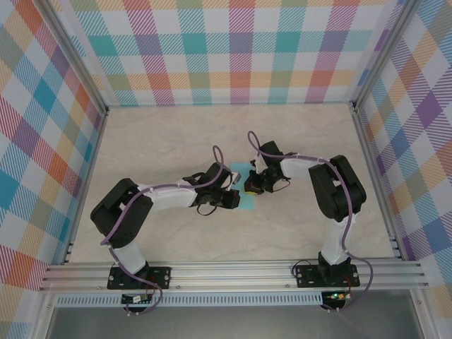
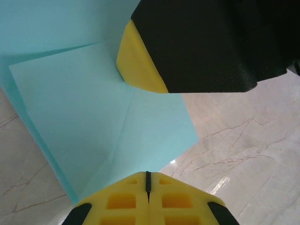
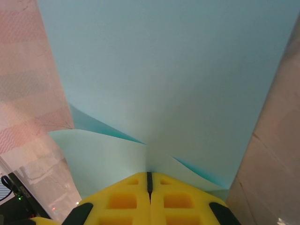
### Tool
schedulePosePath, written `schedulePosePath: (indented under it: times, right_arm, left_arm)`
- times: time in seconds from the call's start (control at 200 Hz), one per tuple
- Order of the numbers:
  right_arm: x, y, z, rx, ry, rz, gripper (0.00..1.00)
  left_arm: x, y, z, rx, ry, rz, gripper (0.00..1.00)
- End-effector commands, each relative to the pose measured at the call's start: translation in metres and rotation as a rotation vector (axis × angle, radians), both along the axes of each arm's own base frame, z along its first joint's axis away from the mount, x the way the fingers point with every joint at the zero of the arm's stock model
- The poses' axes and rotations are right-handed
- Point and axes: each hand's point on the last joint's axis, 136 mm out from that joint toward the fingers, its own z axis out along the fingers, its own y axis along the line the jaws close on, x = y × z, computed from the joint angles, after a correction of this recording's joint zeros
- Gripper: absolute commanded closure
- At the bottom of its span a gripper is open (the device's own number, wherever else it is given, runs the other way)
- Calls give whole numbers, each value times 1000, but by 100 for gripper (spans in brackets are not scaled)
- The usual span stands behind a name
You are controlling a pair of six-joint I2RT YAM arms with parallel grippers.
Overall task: Fold a paper plane with a square sheet of paper (fold left side to right side)
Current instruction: Fold the triangle a second time at the center of the table.
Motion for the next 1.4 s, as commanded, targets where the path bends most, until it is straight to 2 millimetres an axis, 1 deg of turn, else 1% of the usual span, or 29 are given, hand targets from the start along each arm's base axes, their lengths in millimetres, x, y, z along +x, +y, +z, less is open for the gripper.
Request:
schedulePosePath:
  times: [0.0, 0.165, 0.315, 0.595, 0.76, 1.035, 1.115, 1.19, 1.265, 1.395]
  right_arm:
    - [-16, -23, -39, -151, 75, -9, 100]
    - [-17, -23, -40, -160, 77, -6, 100]
    - [-18, -25, -40, -168, 78, -8, 100]
    - [-21, -28, -45, -191, 90, -3, 100]
    - [-21, -30, -47, -201, 96, -2, 100]
    - [-22, -32, -50, -216, 104, 0, 100]
    - [-22, -32, -49, -212, 104, 0, 100]
    - [-21, -30, -47, -203, 99, -1, 100]
    - [-21, -29, -45, -198, 97, 0, 100]
    - [-20, -29, -44, -199, 94, -1, 100]
  left_arm:
    - [-2, 10, -19, 40, 33, 29, 100]
    - [-3, 11, -30, 63, 56, 23, 100]
    - [-3, 24, -40, 112, 57, 51, 100]
    - [-5, 41, -45, 116, 61, 93, 100]
    - [-14, 53, -52, 108, 86, 116, 100]
    - [-28, 75, -57, 104, 107, 161, 100]
    - [-28, 79, -52, 84, 104, 175, 100]
    - [-27, 77, -43, 42, 98, 176, 100]
    - [-26, 68, -30, -8, 91, 155, 100]
    - [-21, 44, -4, -122, 82, 92, 100]
